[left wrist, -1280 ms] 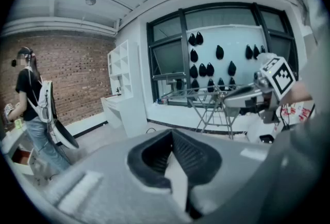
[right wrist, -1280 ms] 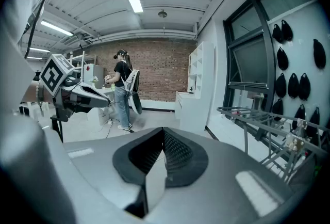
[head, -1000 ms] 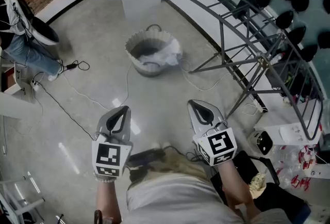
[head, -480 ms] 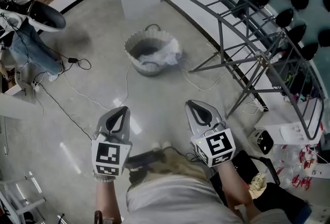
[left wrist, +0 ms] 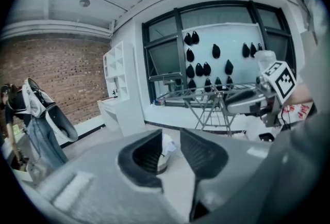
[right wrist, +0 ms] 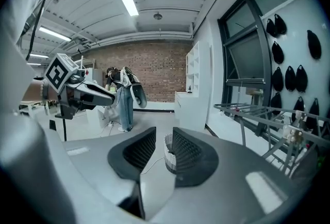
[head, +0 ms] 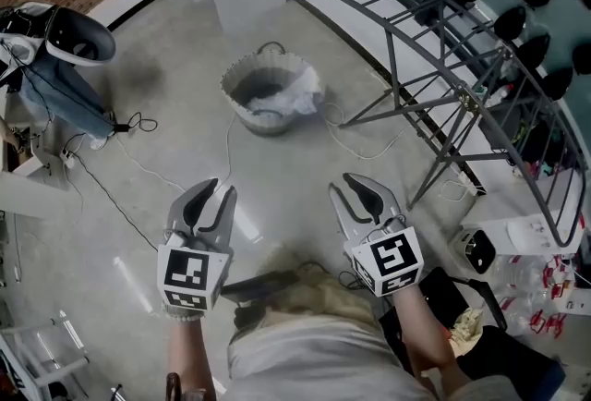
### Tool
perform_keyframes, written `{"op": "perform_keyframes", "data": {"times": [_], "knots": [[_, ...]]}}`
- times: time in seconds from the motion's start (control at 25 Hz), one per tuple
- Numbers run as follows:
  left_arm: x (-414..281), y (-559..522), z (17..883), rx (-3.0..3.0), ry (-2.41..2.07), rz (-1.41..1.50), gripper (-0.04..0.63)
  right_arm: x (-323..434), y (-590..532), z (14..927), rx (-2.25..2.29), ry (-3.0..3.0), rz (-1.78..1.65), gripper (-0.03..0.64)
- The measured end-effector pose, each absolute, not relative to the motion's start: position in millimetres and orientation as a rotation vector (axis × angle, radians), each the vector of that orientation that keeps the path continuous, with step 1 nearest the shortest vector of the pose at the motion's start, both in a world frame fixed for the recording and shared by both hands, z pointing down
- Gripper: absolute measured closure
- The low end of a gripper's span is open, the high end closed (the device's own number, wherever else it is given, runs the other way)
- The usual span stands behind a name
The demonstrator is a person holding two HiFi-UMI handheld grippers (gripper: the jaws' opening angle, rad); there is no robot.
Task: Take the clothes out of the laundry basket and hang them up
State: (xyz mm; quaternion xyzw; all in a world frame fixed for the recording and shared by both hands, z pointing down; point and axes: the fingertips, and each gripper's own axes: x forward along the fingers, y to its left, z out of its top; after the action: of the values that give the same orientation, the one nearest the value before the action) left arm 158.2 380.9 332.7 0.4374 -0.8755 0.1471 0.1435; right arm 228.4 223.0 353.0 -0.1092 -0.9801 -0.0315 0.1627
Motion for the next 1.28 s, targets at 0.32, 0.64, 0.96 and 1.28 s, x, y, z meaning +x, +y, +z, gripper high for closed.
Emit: {"op": "perform_keyframes", "data": {"times": [0.32, 0.64, 0.96, 1.28], "knots": [[114, 341, 332, 1.354, -2.526, 0.433, 0.482, 207, 192, 361, -0.197, -2.808, -0.079, 0.529], [1, 296, 342, 1.566, -2.420, 0.492, 0.480, 105, 168, 371, -0.043, -2.806, -0.038, 0.528], [-122, 259, 363, 1.761, -2.231, 0.562, 0.479, -9, 146, 391, 0.110, -2.732, 0.028, 0.510], [-196, 214, 409, 1.876, -2.075, 0.566, 0.477, -75, 112, 444, 0.207, -2.617, -0.039, 0.509]]}}
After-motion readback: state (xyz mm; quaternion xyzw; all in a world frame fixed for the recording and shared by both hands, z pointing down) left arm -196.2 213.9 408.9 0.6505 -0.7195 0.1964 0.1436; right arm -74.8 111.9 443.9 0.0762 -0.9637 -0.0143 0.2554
